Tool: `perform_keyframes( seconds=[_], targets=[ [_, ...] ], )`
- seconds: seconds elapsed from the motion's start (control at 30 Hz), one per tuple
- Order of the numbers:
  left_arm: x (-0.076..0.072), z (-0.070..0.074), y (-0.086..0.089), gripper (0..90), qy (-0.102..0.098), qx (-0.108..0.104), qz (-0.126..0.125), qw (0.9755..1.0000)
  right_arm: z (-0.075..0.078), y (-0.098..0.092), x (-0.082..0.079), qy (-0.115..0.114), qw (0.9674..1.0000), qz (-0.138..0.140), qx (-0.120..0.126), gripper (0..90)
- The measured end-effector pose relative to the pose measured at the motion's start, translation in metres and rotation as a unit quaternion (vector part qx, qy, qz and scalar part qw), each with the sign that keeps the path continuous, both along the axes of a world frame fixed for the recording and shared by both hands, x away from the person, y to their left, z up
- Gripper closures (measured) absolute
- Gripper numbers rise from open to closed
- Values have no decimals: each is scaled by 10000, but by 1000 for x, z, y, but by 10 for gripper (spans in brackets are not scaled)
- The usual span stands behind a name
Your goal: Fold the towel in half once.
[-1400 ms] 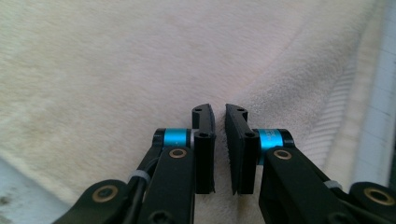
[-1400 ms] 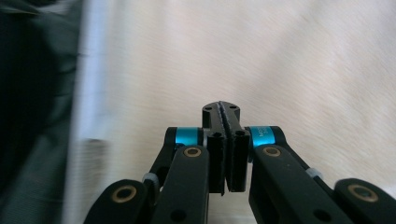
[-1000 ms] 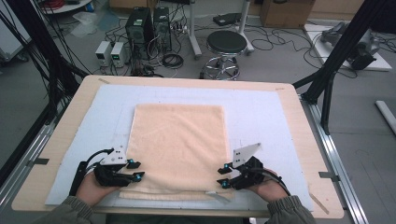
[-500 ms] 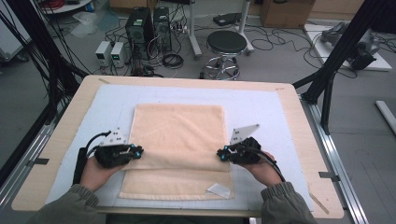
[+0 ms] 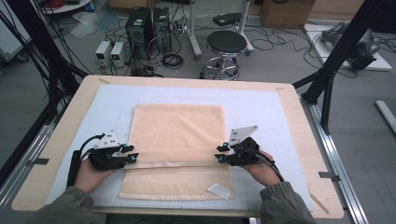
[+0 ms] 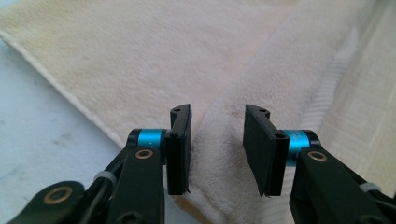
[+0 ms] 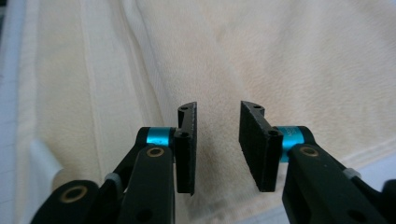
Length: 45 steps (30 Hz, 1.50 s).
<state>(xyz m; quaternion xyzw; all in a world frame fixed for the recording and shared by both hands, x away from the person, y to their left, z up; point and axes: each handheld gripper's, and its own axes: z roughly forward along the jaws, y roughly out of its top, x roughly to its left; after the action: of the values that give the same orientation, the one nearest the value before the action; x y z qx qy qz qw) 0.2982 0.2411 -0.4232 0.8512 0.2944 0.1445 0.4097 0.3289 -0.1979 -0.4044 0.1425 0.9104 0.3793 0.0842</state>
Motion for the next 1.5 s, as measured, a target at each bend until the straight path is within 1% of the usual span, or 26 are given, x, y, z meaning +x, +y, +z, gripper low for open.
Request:
perform_keyframes(
  seconds=[0.1,0.13,0.17,0.2,0.23,0.3,0.37,0.43,0.53,0.6,0.63,0.67,0.7,0.73,0.77,0.8,0.87,0.9,0.97,1.07,1.17,1.23,1.37,1.43,1.47,1.5],
  targets=[
    [3,-6,-4,619,71,120,-54,9999,-16,8,7,153,9996,-28,-226,670],
    [5,-8,-5,636,80,147,-73,9998,-21,10,9,204,9996,-24,-215,698],
    [6,-9,-6,666,81,172,-114,9998,-23,10,10,236,9996,-14,-135,738],
    [7,-10,-8,716,64,168,-161,9997,-23,9,11,277,9995,-35,-112,783],
    [7,-10,-9,766,54,178,-159,9997,-22,9,11,262,9996,-4,-89,821],
    [7,-8,-9,810,64,188,-165,9997,-22,7,11,290,9996,51,-56,846],
    [5,-4,-8,831,57,109,-130,9998,-20,5,11,320,9995,64,16,856],
    [-1,4,-6,839,-18,79,-166,9998,-14,2,7,296,9994,123,122,860],
    [-12,24,-4,841,-108,-19,-279,9996,1,-4,-5,235,9992,191,254,861],
    [-24,40,-4,841,-207,-80,-371,9991,16,-7,-20,186,9988,322,307,862],
    [-31,48,-3,841,-210,-136,-462,9986,25,-9,-30,161,9985,370,380,862],
    [-37,54,-3,837,-131,-230,-571,9980,34,-11,-41,149,9975,508,475,859],
    [-43,60,-2,818,-114,-286,-644,9974,42,-14,-51,183,9962,649,556,841],
    [-48,63,-1,770,-210,-281,-682,9971,48,-16,-59,212,9950,744,631,783],
    [-50,63,0,685,-242,-267,-663,9972,51,-19,-65,182,9945,761,695,735],
    [-50,61,0,653,-200,-286,-630,9974,51,-20,-66,203,9947,741,681,721],
    [-45,52,0,636,-94,-255,-589,9979,43,-20,-60,177,9971,566,482,698],
    [-43,47,0,634,-32,-241,-586,9980,37,-20,-54,256,9973,511,458,687],
    [-41,36,-2,614,38,-212,-572,9981,24,-19,-43,321,9983,357,324,654],
    [-34,22,-4,588,90,-168,-506,9985,10,-21,-28,367,9988,137,292,617],
    [-25,12,-6,552,112,-110,-394,9991,3,-21,-15,396,9987,-80,310,591],
    [-18,8,-7,533,127,-98,-315,9994,0,-18,-8,371,9985,-195,349,578],
    [-9,4,-10,492,99,-148,-154,9997,-8,-14,3,365,9981,-399,288,555],
    [-6,4,-10,473,57,-191,-95,9998,-10,-12,7,377,9974,-484,365,533],
    [-4,5,-10,464,51,-203,-48,9998,-10,-12,9,341,9974,-500,398,513],
    [-3,5,-10,453,18,-184,-16,9998,-10,-11,10,338,9968,-570,443,488]
  ],
)
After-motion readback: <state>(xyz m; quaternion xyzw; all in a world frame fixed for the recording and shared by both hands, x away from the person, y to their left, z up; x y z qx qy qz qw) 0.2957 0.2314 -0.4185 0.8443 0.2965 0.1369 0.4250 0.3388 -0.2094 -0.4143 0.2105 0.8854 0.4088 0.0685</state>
